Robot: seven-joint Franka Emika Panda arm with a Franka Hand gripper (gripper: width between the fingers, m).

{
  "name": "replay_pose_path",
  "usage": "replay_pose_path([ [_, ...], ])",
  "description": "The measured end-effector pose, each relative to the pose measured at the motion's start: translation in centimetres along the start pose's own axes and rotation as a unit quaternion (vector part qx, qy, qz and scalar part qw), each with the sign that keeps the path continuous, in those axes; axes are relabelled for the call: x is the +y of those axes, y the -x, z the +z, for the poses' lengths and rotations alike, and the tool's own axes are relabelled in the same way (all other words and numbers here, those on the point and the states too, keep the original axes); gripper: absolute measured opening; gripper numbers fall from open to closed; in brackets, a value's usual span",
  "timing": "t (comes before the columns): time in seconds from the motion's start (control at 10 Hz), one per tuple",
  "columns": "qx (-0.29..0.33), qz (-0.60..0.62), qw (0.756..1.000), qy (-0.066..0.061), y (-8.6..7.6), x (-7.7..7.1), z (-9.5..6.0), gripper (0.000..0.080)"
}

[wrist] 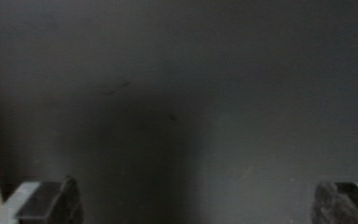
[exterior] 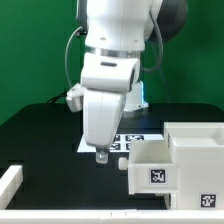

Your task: Assemble drawer

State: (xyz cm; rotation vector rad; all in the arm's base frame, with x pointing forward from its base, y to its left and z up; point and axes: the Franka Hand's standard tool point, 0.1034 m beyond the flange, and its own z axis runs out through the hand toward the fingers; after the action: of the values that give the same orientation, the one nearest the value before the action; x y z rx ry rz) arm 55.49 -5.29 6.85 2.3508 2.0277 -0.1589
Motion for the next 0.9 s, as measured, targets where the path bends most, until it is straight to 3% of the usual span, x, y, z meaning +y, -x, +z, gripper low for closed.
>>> replay_pose_path([
  [0.2,0.002,0.010,1.000,-0.007,-1.3,-0.5,0.9,0.0649],
  [0.6,0.008,0.023,1.000,-0.001,-5.5,-1.6,-0.1,0.0649],
  [0.9,0.011,0.016,1.000,-0.001,-6.9,-2.7,0.3,0.0649],
])
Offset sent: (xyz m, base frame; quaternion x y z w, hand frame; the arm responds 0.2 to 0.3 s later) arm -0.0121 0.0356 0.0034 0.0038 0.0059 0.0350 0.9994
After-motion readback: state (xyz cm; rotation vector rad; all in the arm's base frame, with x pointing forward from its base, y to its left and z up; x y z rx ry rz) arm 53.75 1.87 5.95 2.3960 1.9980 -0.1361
